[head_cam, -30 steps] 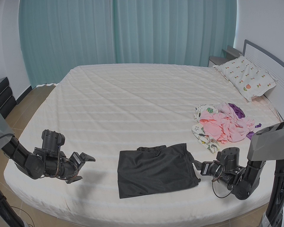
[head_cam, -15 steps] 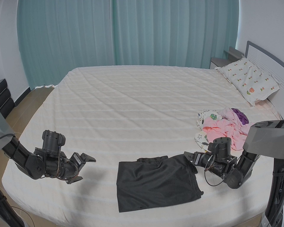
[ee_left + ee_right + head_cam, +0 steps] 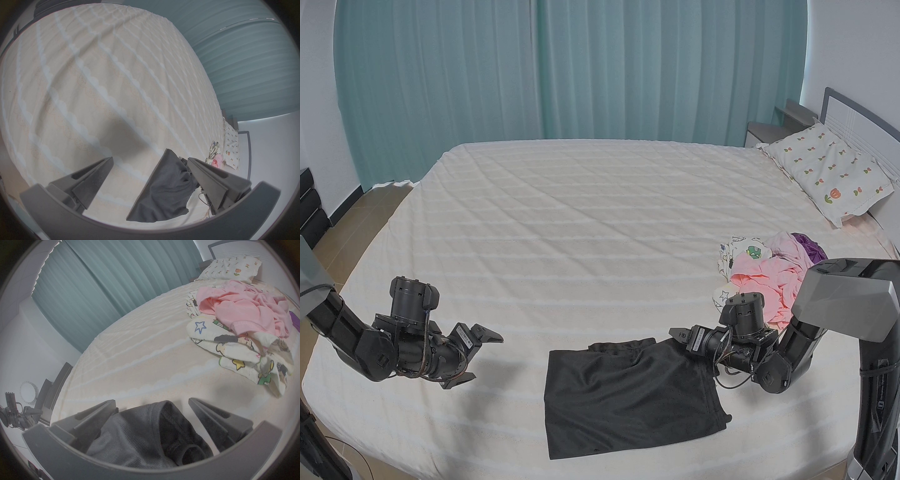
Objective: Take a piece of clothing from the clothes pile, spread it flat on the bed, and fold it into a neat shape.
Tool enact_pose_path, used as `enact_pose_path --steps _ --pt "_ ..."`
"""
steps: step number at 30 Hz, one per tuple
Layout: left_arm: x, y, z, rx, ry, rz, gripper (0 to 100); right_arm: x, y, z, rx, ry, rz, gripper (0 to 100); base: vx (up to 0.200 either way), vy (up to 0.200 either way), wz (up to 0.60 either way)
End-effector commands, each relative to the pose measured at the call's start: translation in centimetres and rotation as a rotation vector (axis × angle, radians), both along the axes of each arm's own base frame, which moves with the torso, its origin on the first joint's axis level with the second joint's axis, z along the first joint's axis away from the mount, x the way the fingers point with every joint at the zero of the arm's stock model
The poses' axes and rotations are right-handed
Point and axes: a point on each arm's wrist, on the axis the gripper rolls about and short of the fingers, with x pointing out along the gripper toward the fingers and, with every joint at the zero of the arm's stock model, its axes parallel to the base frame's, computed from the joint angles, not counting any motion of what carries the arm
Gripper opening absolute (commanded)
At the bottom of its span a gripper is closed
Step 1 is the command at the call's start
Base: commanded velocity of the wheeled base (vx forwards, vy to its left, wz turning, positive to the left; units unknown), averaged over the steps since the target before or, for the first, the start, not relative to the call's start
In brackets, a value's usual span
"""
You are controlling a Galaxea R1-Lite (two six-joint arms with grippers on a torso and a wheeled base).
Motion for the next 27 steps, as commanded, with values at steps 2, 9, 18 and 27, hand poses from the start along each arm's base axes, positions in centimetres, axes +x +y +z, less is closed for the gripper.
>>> enact_pose_path --steps 2,9,18,27 --pt "0.1 0.0 -0.3 0.002 0.009 0.000 100 0.1 -0.1 -0.1 0.001 -0.001 -0.007 0 0.000 0.000 0.00" --pt "0.1 0.0 -0.3 0.002 0.009 0.000 100 0.3 -0.5 0.1 0.029 0.002 -0.043 0 0.000 0.000 0.00" --pt "0.0 0.0 -0.3 0.001 0.011 0.001 100 1.6 -1.7 0.2 0.111 0.006 -0.122 0 0.000 0.000 0.00" --pt "0.0 -0.1 -0.5 0.003 0.018 -0.005 100 2.2 -2.2 -0.1 0.111 0.004 -0.141 0 0.000 0.000 0.00"
